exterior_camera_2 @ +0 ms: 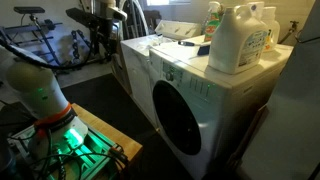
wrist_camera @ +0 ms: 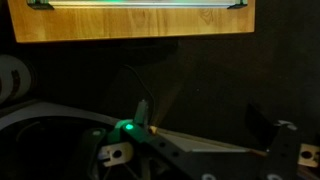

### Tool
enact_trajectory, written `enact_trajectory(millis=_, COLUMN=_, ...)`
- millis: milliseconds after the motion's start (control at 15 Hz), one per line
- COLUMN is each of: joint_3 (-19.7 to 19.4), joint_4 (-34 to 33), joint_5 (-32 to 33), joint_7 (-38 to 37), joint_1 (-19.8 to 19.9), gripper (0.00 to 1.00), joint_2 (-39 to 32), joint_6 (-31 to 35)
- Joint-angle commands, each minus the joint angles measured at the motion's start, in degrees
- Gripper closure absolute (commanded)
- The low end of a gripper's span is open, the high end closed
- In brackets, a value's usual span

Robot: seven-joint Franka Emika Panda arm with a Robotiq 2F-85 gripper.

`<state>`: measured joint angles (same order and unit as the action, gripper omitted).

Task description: Turn the knob on the washing machine to the right then press one button on the top right

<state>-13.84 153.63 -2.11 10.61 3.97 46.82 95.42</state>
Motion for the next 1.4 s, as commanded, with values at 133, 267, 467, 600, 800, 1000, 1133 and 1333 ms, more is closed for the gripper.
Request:
enact_trajectory(millis=133, joint_3=0.8, joint_4=-0.2, joint_5=-0.5, joint_7=0.6, joint_1=1.0, gripper=0.0, joint_2=-0.2, joint_6=-0.2)
enact_trajectory(millis=267, joint_3=0.8, joint_4=-0.2, joint_5=-0.5, joint_7=0.6, joint_1=1.0, gripper=0.0, joint_2=-0.2, joint_6=-0.2)
enact_trajectory(millis=467, joint_3=2.9, joint_4=0.0, joint_5=-0.1, joint_7=-2.3, joint_1=1.1, gripper=0.0, joint_2=-2.5, joint_6=6.3)
enact_trajectory(millis=600, joint_3=5.9, joint_4=-0.4, joint_5=1.5, joint_7=-4.6, joint_1=0.7, gripper=0.0, joint_2=-5.8, joint_6=13.7)
enact_trajectory(millis=800, joint_3=10.9, joint_4=-1.2, joint_5=5.1, joint_7=-8.7, joint_1=1.0, gripper=0.0, joint_2=-12.0, joint_6=24.2)
enact_trajectory(millis=1000, joint_3=14.6, joint_4=-2.9, joint_5=12.2, joint_7=-15.2, joint_1=3.8, gripper=0.0, joint_2=-19.3, joint_6=29.4)
enact_trajectory(millis=1133, joint_3=15.6, joint_4=-4.2, joint_5=16.3, joint_7=-18.4, joint_1=5.1, gripper=0.0, joint_2=-23.3, joint_6=30.8)
enact_trajectory(millis=1333, joint_3=15.9, joint_4=-6.9, joint_5=21.6, joint_7=-24.8, joint_1=7.1, gripper=0.0, joint_2=-29.7, joint_6=32.7)
